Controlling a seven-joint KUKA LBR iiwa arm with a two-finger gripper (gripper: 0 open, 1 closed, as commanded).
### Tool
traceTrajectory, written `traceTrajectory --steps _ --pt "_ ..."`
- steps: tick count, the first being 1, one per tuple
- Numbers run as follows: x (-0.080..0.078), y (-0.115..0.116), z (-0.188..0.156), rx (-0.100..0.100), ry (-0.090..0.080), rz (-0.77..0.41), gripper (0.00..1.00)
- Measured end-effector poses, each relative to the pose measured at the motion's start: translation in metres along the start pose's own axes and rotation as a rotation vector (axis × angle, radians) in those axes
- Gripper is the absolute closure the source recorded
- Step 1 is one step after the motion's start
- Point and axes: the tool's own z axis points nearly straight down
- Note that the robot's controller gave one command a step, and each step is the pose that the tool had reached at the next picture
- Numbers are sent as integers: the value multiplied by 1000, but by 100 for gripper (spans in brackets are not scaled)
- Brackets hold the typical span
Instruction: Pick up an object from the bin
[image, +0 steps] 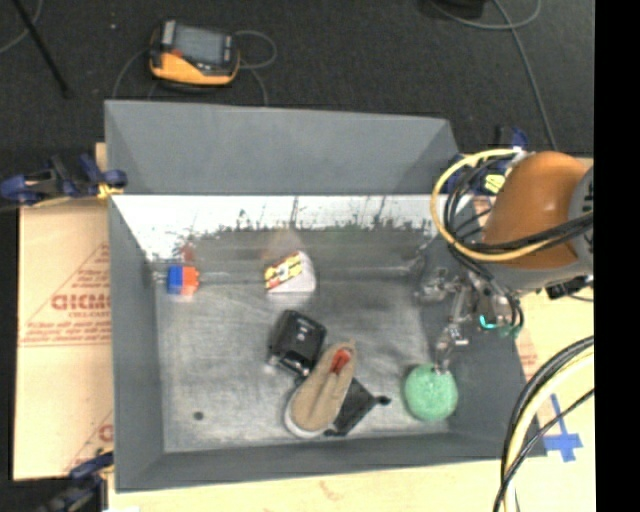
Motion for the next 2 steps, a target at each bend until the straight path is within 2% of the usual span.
traceTrajectory --steps 1,2 --pt "70 -13 58 -2 -14 -275 100" --pt "70 -12 58 -2 -14 -277 100"
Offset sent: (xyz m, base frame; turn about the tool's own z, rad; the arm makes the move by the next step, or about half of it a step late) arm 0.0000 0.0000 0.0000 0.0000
